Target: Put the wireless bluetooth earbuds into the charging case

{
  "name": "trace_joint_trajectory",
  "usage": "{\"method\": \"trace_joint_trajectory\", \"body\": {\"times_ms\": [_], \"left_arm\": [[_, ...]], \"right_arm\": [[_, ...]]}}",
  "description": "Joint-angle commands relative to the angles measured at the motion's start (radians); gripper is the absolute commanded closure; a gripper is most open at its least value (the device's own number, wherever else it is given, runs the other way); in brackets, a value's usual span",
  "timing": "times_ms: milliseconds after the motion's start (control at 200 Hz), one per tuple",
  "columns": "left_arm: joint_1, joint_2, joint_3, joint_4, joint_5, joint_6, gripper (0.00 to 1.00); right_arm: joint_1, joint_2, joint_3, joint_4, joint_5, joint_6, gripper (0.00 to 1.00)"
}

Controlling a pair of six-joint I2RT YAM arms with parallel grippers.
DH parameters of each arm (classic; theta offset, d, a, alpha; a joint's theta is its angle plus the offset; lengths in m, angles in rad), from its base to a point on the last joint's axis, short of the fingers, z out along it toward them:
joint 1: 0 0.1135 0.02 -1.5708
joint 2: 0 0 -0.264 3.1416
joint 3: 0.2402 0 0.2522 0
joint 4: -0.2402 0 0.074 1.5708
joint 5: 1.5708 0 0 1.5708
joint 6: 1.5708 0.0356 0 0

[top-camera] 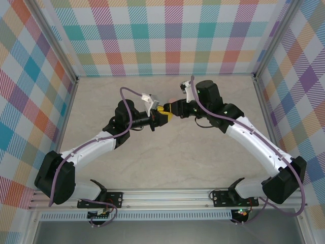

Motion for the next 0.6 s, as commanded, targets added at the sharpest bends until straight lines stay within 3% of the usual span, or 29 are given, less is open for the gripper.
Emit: {"method": "trace_joint_trajectory", "body": {"times_ms": [0,280,595], "left_arm": [[-0.010,-0.040,0.030,0.022,0.026,0.024,0.91],[-0.011,-0.034,0.029,0.026,0.023,0.018,0.92],[-0.011,-0.034,0.038,-0.008,0.015,0.024,0.92]], "right_arm": [[0.005,0.008,0.043,-0.018,-0.016,-0.020,0.73],[0.005,0.011,0.052,-0.033,-0.016,-0.026,0.69],[-0.008,-0.051,0.032,-0.070,0.153,-0.046,0.64]]}}
